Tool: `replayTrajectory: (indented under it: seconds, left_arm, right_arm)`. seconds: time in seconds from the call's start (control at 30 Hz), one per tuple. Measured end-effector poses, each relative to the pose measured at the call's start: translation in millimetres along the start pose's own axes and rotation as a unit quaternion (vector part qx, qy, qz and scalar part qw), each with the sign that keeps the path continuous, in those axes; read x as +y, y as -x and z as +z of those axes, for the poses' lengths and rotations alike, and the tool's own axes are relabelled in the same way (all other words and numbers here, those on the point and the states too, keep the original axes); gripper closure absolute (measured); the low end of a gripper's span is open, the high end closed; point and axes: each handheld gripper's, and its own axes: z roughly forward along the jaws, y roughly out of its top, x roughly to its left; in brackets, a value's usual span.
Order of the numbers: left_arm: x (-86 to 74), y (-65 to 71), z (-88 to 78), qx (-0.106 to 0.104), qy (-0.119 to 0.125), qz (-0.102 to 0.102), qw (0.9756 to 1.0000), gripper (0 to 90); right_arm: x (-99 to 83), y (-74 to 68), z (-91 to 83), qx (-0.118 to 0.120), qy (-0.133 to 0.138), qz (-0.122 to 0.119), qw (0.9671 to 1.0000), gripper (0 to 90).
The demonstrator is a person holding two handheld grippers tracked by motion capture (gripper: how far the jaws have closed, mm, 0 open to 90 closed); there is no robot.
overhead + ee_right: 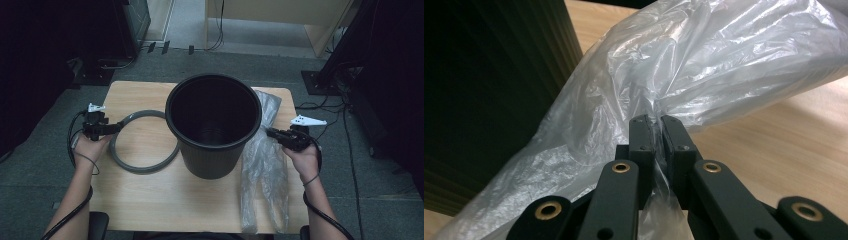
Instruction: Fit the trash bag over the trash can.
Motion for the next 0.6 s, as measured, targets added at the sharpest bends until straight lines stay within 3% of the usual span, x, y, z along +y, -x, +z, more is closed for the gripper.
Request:
replayTrajectory:
  seconds: [0.4,0.5,0.6]
  left_arm:
    - [27.7,20.1,-14.6,-0.046,0.01,0.035,0.9982,32.8]
    - [35.9,24.6,-19.4,-0.057,0.013,0.046,0.9972,32.8]
    - [44.2,29.7,-24.4,-0.067,0.02,0.053,0.9961,32.8]
  right_arm:
    - [29.6,-12.5,-27.9,0.017,0.021,-0.03,0.9992,85.9]
    - [35.8,-14.2,-34.9,0.039,0.023,-0.022,0.9987,85.9]
    - [41.5,-16.6,-40.9,0.047,0.024,-0.031,0.9981,85.9]
